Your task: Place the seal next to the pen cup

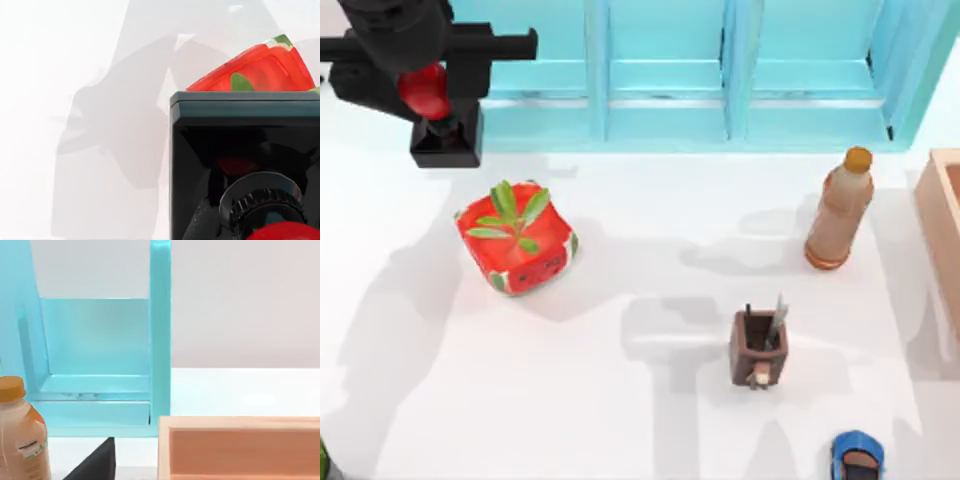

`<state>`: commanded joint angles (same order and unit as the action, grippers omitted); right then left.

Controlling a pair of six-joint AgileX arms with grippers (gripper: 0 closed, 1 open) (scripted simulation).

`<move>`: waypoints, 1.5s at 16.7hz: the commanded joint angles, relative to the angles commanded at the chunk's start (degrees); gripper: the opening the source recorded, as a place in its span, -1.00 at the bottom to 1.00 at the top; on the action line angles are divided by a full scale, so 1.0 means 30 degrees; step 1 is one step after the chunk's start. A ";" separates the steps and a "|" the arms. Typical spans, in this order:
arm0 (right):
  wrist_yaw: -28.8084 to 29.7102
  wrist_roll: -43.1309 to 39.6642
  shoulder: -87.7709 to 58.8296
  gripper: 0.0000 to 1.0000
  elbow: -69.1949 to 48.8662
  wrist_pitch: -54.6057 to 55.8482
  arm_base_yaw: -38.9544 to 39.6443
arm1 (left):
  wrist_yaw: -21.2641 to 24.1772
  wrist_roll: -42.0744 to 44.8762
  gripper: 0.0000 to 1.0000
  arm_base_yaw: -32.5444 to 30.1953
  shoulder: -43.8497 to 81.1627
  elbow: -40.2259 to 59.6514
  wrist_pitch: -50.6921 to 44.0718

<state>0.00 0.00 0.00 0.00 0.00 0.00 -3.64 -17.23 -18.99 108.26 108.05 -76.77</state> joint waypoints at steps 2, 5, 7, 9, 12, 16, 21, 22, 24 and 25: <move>0.0000 0.0000 0.0000 1.00 0.0000 0.0000 0.0000 | -0.0236 -0.2356 -1.00 -0.2181 0.0643 0.0647 0.0910; 0.0000 0.0000 0.0000 1.00 0.0000 0.0000 0.0000 | 0.0085 -0.6143 -1.00 -0.5685 0.2058 0.0599 0.1216; 0.0000 0.0000 0.0000 1.00 0.0000 0.0000 0.0000 | 0.0536 -0.8095 -1.00 -0.7801 0.2914 0.0130 0.0877; 0.0000 0.0000 0.0000 1.00 0.0000 0.0000 0.0000 | 0.0957 -0.9389 -1.00 -0.9327 0.3463 -0.0410 0.0399; 0.0000 0.0000 0.0000 1.00 0.0000 0.0000 0.0000 | 0.1246 -1.0197 -1.00 -1.0142 0.3560 -0.0742 -0.0015; 0.0000 0.0000 0.0000 1.00 0.0000 0.0000 0.0000 | 0.1226 -1.0149 -1.00 -1.0074 0.3528 -0.0771 0.0098; 0.0000 0.0000 0.0000 1.00 0.0000 0.0000 0.0000 | 0.1247 -1.0184 -1.00 -1.0129 0.3572 -0.1828 0.1088; 0.0000 0.0000 0.0000 1.00 0.0000 0.0000 0.0000 | 0.1247 -1.0187 -1.00 -1.0132 0.3577 -0.1848 0.1108; 0.0000 0.0000 0.0000 1.00 0.0000 0.0000 0.0000 | 0.1247 -1.0187 -1.00 -1.0132 0.3577 -0.1848 0.1108; 0.0000 0.0000 0.0000 1.00 0.0000 0.0000 0.0000 | 0.1247 -1.0187 -0.85 -1.0132 0.3577 -0.1848 0.1108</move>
<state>0.00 0.00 0.00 0.00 0.00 0.00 0.10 -47.79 -49.38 118.99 102.50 -73.45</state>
